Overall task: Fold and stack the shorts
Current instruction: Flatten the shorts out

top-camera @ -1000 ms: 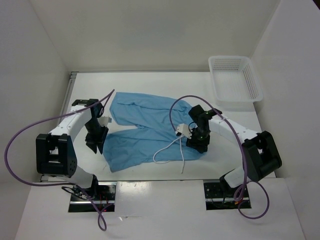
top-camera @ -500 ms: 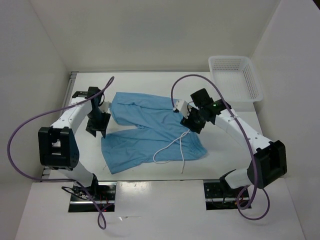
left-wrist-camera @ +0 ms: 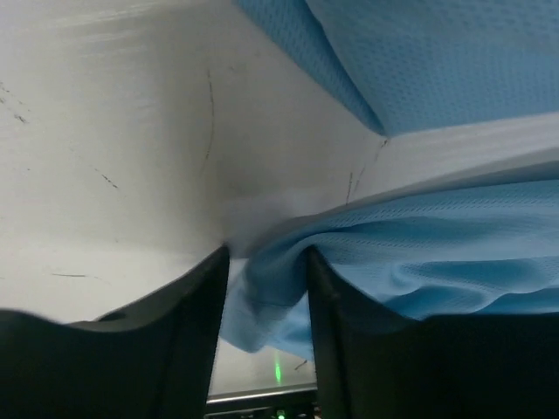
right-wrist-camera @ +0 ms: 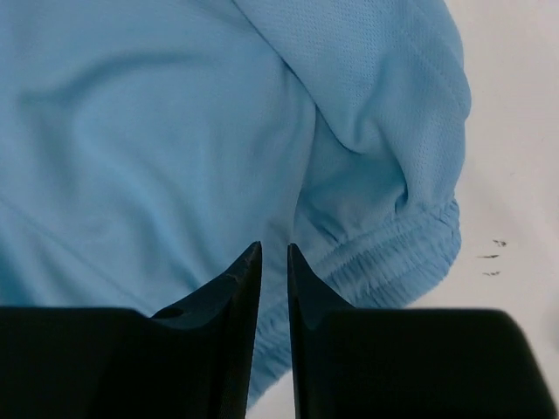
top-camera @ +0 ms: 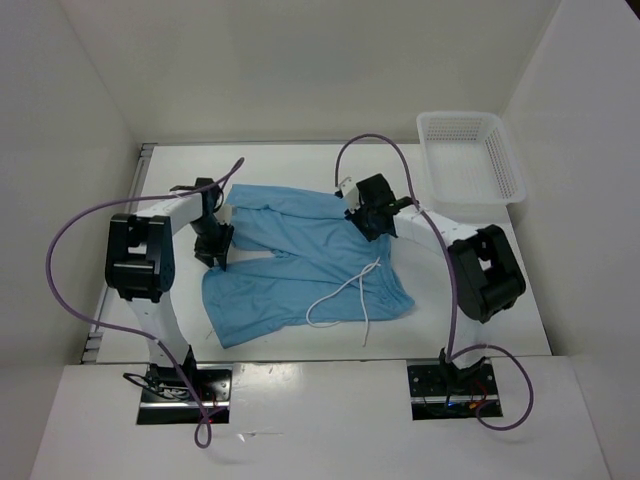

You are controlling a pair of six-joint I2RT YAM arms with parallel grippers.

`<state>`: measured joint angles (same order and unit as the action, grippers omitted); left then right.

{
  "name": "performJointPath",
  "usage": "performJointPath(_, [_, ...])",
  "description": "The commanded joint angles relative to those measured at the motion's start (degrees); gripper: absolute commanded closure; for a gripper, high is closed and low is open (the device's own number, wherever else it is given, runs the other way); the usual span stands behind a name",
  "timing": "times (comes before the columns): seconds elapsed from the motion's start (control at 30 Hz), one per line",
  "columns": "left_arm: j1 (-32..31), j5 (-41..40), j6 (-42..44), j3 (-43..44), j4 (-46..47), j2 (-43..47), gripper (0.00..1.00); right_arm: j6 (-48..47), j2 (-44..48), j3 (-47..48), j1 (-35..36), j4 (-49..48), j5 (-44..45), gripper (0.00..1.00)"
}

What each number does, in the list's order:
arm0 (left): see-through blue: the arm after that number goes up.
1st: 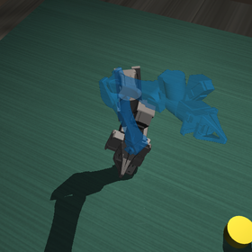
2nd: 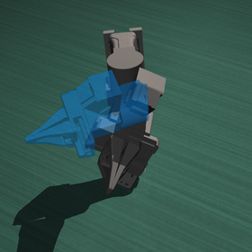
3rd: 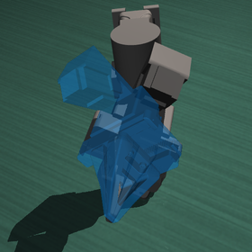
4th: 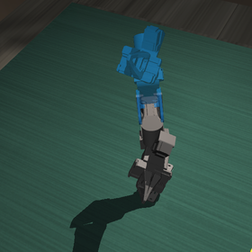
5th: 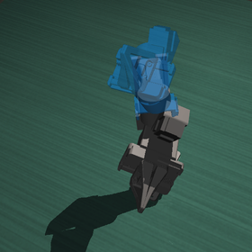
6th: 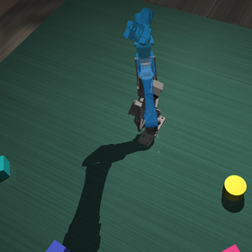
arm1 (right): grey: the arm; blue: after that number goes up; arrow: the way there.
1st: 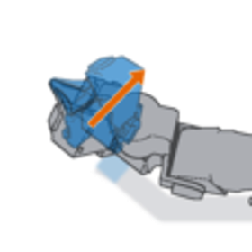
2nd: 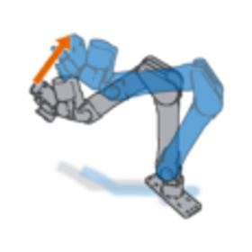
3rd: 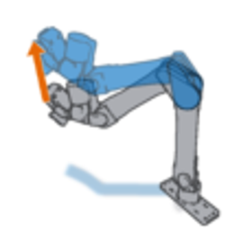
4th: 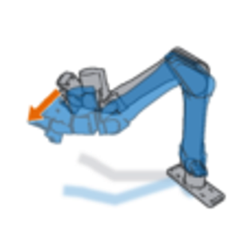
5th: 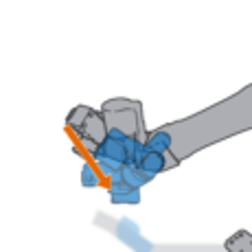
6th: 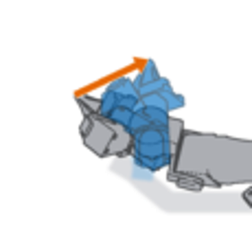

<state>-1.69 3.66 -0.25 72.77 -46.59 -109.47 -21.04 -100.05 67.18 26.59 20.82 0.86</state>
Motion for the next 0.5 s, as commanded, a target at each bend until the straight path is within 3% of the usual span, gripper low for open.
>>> performJointPath(0.0, [-0.06,-0.23,0.25,1.41,1.94,-2.59,0.60,2.93,-3.65,1.81,-0.13,-6.75,3.70,0.77])
performJointPath(0.17, [-0.06,-1.19,0.25,4.12,1.94,-6.18,0.84,2.93,-9.71,3.05,-0.13,-9.48,8.88,0.82])
performJointPath(0.3, [1.16,-3.04,0.25,9.66,2.99,-6.72,0.85,4.07,-11.66,4.45,-0.66,-10.88,11.61,0.85])
performJointPath(0.47, [1.17,-6.30,0.25,10.64,6.50,-6.72,0.79,4.07,-13.50,5.51,-0.66,-13.26,13.64,0.85])
